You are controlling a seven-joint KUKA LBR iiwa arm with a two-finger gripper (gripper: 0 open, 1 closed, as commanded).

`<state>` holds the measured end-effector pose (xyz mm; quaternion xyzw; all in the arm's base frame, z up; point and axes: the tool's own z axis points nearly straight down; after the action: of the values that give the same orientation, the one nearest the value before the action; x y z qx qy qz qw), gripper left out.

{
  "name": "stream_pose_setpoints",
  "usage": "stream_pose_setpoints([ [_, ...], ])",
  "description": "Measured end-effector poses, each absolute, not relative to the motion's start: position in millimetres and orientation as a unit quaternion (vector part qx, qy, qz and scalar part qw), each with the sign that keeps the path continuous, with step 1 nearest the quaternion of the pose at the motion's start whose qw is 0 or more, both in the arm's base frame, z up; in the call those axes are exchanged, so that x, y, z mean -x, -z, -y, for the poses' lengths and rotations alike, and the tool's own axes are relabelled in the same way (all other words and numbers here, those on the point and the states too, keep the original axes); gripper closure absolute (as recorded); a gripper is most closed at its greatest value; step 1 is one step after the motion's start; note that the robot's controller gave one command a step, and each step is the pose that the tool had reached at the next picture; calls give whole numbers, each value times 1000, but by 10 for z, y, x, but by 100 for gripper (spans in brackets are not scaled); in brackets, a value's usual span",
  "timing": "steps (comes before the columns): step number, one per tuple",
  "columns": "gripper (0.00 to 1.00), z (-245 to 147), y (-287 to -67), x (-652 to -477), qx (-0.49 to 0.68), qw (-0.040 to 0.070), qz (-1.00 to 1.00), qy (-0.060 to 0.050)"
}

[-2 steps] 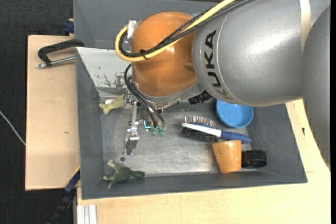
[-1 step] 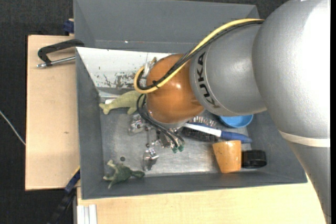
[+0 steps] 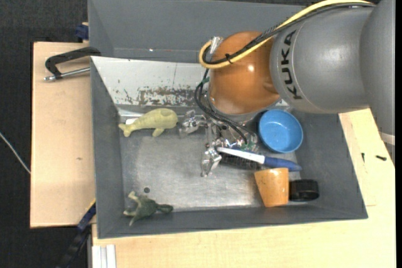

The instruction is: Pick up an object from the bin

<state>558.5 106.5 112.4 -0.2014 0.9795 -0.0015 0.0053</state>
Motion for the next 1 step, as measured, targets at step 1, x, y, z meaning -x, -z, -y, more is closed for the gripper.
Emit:
stream_pose_setpoints([
  [1, 0, -156, -1138, -5967, 192, 4, -981, 2],
])
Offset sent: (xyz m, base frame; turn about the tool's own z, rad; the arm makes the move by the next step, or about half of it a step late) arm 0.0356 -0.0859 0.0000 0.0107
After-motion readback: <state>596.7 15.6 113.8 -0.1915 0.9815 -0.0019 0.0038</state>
